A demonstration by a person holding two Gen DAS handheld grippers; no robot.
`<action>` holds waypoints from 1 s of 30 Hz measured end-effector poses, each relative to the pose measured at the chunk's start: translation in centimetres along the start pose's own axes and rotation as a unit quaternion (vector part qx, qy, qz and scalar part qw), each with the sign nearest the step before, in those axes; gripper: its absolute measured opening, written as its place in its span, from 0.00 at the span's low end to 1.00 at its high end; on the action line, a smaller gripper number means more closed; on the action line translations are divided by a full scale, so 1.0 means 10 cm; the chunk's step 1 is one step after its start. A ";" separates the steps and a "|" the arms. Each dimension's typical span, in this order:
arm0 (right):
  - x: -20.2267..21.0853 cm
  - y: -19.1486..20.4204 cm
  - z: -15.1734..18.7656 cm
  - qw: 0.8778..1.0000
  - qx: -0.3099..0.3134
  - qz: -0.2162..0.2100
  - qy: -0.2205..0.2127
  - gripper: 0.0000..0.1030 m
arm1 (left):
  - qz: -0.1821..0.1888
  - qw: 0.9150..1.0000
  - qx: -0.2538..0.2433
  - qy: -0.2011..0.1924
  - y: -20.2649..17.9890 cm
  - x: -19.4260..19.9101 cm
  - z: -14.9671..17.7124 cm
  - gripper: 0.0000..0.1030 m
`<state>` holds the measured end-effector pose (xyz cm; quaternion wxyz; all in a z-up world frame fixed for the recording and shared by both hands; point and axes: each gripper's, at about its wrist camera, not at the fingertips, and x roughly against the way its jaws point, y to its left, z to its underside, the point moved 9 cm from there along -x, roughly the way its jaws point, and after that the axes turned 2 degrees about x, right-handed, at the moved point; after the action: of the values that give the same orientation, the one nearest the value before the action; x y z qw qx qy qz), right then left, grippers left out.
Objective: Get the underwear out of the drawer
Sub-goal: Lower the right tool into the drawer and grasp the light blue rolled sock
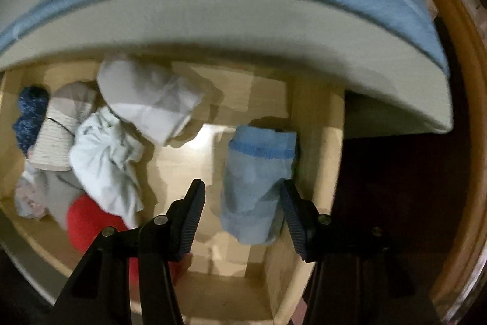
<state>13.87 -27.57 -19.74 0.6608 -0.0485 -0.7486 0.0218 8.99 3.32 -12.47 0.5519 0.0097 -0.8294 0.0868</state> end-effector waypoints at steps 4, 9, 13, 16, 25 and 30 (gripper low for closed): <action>-0.13 0.07 -0.01 1.000 -0.001 -0.011 0.010 0.47 | 0.004 1.000 0.009 0.004 0.01 -0.02 0.00 0.56; -0.07 0.31 0.03 0.994 -0.008 -0.104 0.014 0.39 | 0.006 1.000 0.005 0.010 -0.01 -0.03 0.01 0.56; -0.04 0.31 0.03 0.998 0.014 -0.057 0.008 0.41 | 0.005 1.000 0.001 0.006 -0.01 -0.03 0.01 0.56; -0.03 0.27 0.06 0.998 0.000 -0.062 0.013 0.47 | 0.007 1.000 0.003 0.010 0.00 -0.04 0.01 0.56; -0.19 0.27 0.07 0.999 0.001 -0.049 0.023 0.57 | 0.015 1.000 0.002 0.025 -0.04 -0.10 0.03 0.56; -0.35 0.28 0.13 0.998 0.005 -0.043 0.041 0.55 | 0.025 0.999 -0.004 0.045 -0.08 -0.17 0.07 0.56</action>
<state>13.15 -25.13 -23.61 0.6913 -0.0137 -0.7225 -0.0053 9.08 2.24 -14.14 0.5863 -0.0172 -0.8040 0.0977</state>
